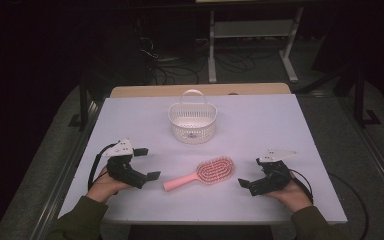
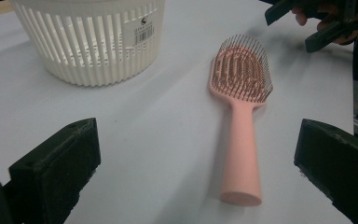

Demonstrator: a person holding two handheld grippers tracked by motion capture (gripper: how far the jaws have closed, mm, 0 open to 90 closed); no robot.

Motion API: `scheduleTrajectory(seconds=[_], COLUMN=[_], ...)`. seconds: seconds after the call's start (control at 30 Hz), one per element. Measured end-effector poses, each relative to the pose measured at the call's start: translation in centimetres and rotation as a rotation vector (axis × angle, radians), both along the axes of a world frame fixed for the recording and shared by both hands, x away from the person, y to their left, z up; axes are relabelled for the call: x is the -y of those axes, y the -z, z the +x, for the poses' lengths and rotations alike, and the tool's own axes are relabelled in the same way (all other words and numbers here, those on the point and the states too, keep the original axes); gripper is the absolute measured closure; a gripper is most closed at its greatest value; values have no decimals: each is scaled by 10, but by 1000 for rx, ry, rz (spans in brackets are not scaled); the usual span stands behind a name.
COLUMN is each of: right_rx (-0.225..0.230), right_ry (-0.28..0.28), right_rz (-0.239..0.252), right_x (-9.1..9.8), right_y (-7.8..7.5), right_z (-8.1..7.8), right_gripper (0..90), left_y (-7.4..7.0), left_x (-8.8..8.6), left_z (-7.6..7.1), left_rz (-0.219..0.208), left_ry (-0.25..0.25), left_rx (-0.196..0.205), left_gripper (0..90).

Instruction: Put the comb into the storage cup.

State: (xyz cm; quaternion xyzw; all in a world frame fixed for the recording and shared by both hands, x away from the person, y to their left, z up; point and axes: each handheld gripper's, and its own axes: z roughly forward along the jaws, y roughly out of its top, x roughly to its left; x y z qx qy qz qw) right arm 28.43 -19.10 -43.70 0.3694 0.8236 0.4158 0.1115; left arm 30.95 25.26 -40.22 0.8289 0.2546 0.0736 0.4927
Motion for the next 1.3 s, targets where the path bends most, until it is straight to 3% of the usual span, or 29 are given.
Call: scheduleTrajectory(seconds=[1.3], right_rx=[-4], right_ry=[-3], right_rz=[13], right_x=[-1], right_y=[0], right_z=[2], right_gripper=[0], left_y=[-15], left_x=[36], left_z=[9], left_rz=[-27], left_ry=[51], left_rx=[13], left_gripper=[0])
